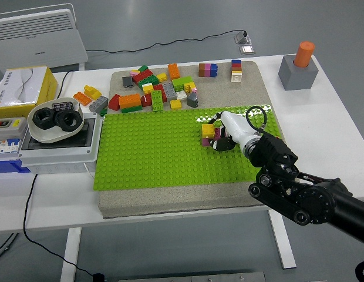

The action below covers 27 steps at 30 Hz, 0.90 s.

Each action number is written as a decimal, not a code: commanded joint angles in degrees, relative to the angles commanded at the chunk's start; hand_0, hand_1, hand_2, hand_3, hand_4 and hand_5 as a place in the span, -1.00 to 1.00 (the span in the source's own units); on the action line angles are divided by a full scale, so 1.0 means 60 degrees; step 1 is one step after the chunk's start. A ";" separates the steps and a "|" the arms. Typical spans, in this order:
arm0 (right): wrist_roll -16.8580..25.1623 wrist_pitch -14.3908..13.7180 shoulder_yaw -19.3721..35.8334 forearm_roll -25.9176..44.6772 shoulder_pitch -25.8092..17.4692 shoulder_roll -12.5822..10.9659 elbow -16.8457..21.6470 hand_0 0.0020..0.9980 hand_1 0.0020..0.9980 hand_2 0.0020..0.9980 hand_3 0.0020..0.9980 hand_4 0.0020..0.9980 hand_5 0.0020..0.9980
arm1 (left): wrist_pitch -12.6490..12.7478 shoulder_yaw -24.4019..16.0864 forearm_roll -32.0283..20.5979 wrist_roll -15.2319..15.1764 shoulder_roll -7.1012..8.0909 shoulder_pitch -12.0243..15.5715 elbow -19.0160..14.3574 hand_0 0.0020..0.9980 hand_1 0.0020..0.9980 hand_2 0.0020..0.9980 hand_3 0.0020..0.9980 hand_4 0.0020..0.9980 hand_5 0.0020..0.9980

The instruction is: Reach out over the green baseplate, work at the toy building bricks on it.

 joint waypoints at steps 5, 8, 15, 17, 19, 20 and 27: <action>0.0049 0.0013 0.0063 0.0020 0.0016 -0.0019 -0.0010 -0.88 -0.90 -0.62 0.31 0.40 -0.75 | 0.0004 -0.0003 0.0000 -0.0002 -0.0002 0.0003 0.0000 0.43 0.16 0.03 0.22 0.29 0.09; 0.0103 0.0025 0.0099 0.0058 0.0018 -0.0033 0.0001 -0.88 -0.90 -0.62 0.31 0.40 -0.75 | 0.0005 -0.0008 0.0002 -0.0002 -0.0003 0.0001 0.0000 0.43 0.16 0.03 0.22 0.29 0.09; 0.0173 0.0416 0.0236 0.0096 0.0012 -0.0282 0.0328 -0.88 -0.91 -0.62 0.43 0.76 -0.58 | 0.0003 -0.0044 0.0020 -0.0016 -0.0004 -0.0006 0.0000 0.43 0.16 0.02 0.22 0.29 0.09; 0.0165 0.0535 0.0282 0.0101 0.0012 -0.0373 0.0373 -0.88 -0.91 -0.62 0.43 0.76 -0.58 | 0.0002 -0.0064 0.0022 -0.0028 -0.0001 -0.0003 0.0000 0.43 0.16 0.02 0.22 0.29 0.09; 0.0162 0.0621 0.0337 0.0105 -0.0013 -0.0443 0.0406 -0.88 -0.91 -0.62 0.43 0.76 -0.58 | 0.0002 -0.0078 0.0023 -0.0039 -0.0002 0.0000 0.0000 0.43 0.16 0.02 0.22 0.29 0.09; 0.0164 0.0646 0.0369 0.0105 -0.0039 -0.0472 0.0433 -0.88 -0.91 -0.62 0.43 0.76 -0.58 | 0.0002 -0.0084 0.0024 -0.0043 -0.0004 0.0002 0.0000 0.43 0.16 0.02 0.22 0.29 0.09; 0.0099 0.0829 0.0851 -0.0800 -0.0313 -0.0759 0.1321 -0.88 -0.91 -0.63 0.48 0.89 -0.46 | 0.0024 -0.0099 -0.0015 -0.0069 -0.0022 0.0019 0.0000 0.43 0.16 0.02 0.22 0.29 0.09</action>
